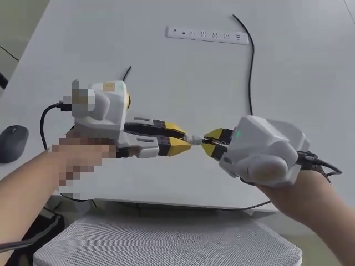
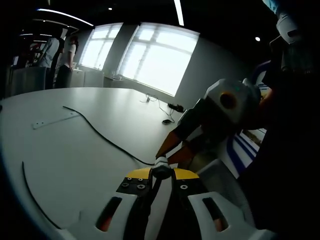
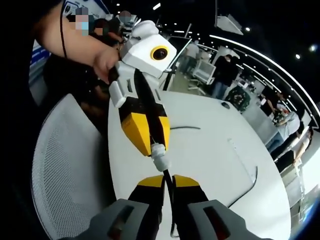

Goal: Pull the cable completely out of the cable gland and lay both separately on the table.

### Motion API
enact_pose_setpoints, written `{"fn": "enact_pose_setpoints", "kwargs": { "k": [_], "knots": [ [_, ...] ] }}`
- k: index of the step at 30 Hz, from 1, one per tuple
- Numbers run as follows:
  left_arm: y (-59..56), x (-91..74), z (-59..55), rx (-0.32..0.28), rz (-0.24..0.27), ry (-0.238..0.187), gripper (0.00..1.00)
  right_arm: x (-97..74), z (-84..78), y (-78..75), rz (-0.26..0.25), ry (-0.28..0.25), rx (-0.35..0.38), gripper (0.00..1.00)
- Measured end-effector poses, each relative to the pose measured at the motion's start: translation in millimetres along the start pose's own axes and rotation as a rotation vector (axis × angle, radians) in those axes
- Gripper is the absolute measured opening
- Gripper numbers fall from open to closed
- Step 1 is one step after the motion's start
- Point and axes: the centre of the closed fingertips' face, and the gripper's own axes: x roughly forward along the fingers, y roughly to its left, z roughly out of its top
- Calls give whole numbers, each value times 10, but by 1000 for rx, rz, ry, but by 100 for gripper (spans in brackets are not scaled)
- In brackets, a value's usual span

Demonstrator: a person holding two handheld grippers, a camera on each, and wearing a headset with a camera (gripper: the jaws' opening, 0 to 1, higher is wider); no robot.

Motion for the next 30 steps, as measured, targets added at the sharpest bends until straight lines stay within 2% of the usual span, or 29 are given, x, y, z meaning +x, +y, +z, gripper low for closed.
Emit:
{"fn": "enact_pose_setpoints", "kwargs": {
  "k": [6,11,14,20,24,30],
  "knots": [
    [-3,30,-5,40,7,11,15,8,-47,2,2,8,109,0],
    [5,54,2,52,12,13,14,-1,-74,-20,4,4,169,0],
    [8,74,-7,53,10,22,14,0,-95,-8,4,6,175,0],
    [15,80,-5,72,13,40,14,-6,-183,-35,-3,2,282,0],
    [16,66,16,66,17,31,14,-28,-229,-58,-14,15,284,0],
    [21,38,18,51,26,27,15,-31,-469,-107,-40,58,333,0]
  ]
}}
